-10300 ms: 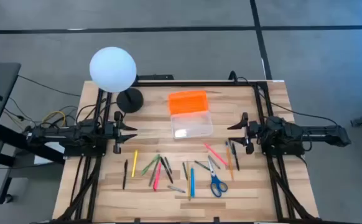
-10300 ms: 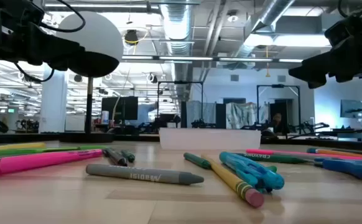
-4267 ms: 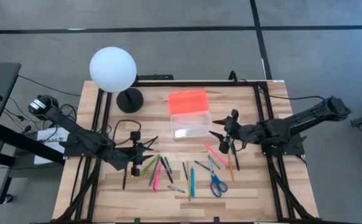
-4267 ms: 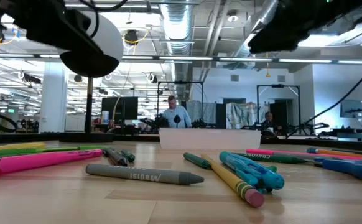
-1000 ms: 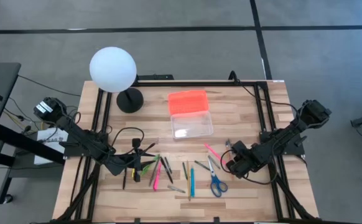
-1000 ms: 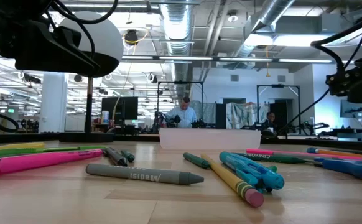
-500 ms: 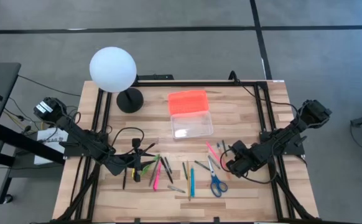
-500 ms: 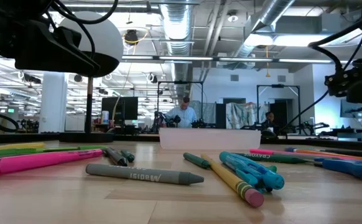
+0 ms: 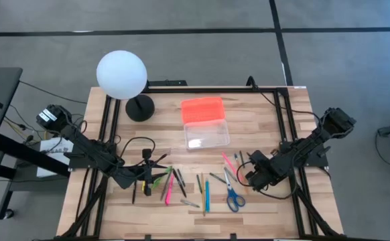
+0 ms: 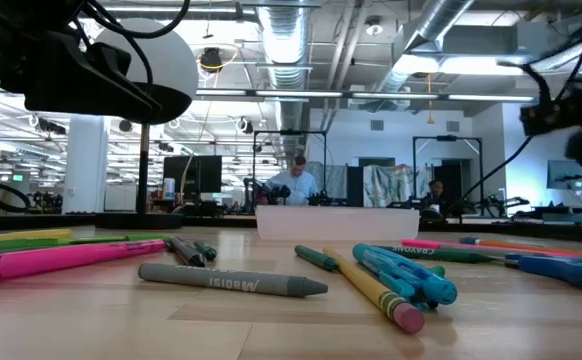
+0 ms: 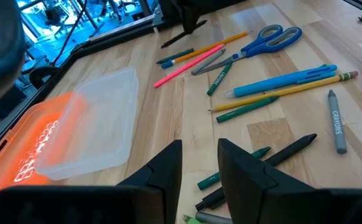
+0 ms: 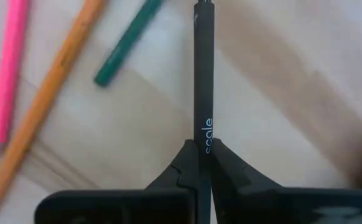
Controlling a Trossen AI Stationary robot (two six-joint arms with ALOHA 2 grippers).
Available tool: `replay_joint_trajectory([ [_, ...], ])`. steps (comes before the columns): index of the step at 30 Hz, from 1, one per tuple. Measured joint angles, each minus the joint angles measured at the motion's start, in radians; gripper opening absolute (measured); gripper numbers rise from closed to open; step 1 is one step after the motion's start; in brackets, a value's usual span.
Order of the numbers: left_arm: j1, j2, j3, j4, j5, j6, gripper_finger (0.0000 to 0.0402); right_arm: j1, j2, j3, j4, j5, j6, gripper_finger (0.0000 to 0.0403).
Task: Pick & place school supplies into a supply box
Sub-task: Put the black pen into the orange supply box
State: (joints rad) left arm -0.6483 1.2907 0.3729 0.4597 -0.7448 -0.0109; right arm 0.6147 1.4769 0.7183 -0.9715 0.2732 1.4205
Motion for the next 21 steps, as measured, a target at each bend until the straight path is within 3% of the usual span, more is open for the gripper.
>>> replay_joint_trajectory([
  [6, 0.0, 0.0, 0.0, 0.002, -0.009, 0.002, 0.0097, -0.026, -0.001, 0.077, -0.099, 0.136, -0.145, 0.0002],
  [12, 0.0, 0.0, 0.0, 0.002, -0.041, 0.006, 0.0097, -0.177, -0.002, 0.152, 0.026, 0.282, -0.575, 0.0003],
  [17, 0.0, 0.0, 0.0, 0.002, -0.041, 0.008, 0.0097, -0.36, -0.003, 0.183, 0.277, 0.291, -0.958, 0.0003],
  [21, 0.0, 0.0, 0.0, 0.002, -0.041, 0.007, 0.0097, -0.501, 0.001, 0.186, 0.494, 0.207, -1.215, 0.0003],
])
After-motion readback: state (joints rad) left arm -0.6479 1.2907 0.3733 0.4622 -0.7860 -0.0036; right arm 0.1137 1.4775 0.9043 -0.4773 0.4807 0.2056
